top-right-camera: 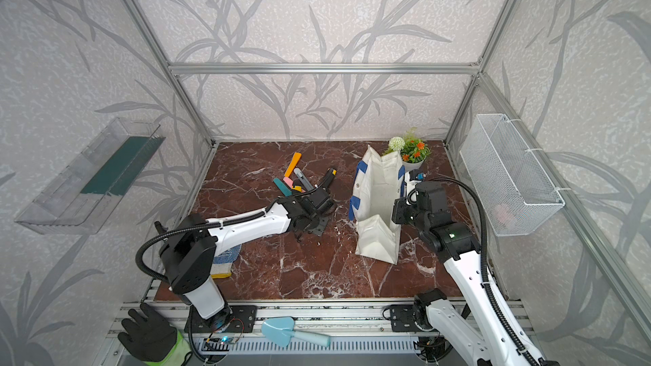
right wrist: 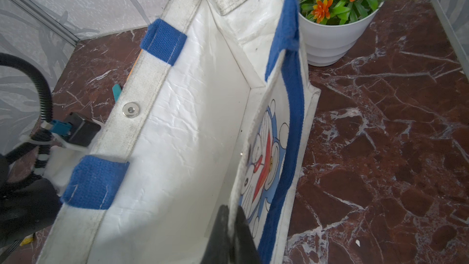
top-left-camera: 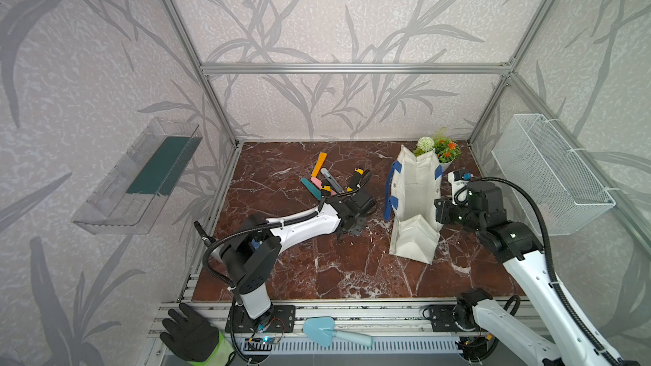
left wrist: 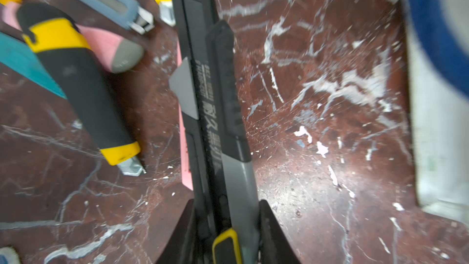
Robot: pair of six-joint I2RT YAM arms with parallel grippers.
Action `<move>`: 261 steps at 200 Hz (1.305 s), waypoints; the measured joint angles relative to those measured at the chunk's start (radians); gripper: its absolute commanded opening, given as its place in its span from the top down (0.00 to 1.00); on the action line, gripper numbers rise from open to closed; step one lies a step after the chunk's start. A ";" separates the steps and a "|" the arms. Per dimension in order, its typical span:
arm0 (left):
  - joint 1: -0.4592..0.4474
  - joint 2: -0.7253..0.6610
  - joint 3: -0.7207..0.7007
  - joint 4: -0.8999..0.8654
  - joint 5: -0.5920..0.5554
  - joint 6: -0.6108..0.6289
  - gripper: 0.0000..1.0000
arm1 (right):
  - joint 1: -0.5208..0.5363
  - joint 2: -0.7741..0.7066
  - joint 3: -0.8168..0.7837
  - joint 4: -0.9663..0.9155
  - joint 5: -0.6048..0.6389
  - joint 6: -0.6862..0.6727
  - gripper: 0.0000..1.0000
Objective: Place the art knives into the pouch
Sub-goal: Pick up the utility knife at the center of the board, then place the utility knife in the pouch.
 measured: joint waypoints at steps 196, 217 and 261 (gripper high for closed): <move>-0.012 -0.062 0.485 -0.199 0.049 0.039 0.83 | -0.004 0.083 -0.005 0.101 -0.217 0.038 1.00; -0.026 -0.039 0.557 -0.222 0.052 0.047 0.84 | -0.004 0.088 -0.005 0.111 -0.240 0.047 1.00; -0.053 0.064 0.697 -0.238 0.096 0.058 0.84 | -0.004 0.089 0.001 0.124 -0.275 0.053 1.00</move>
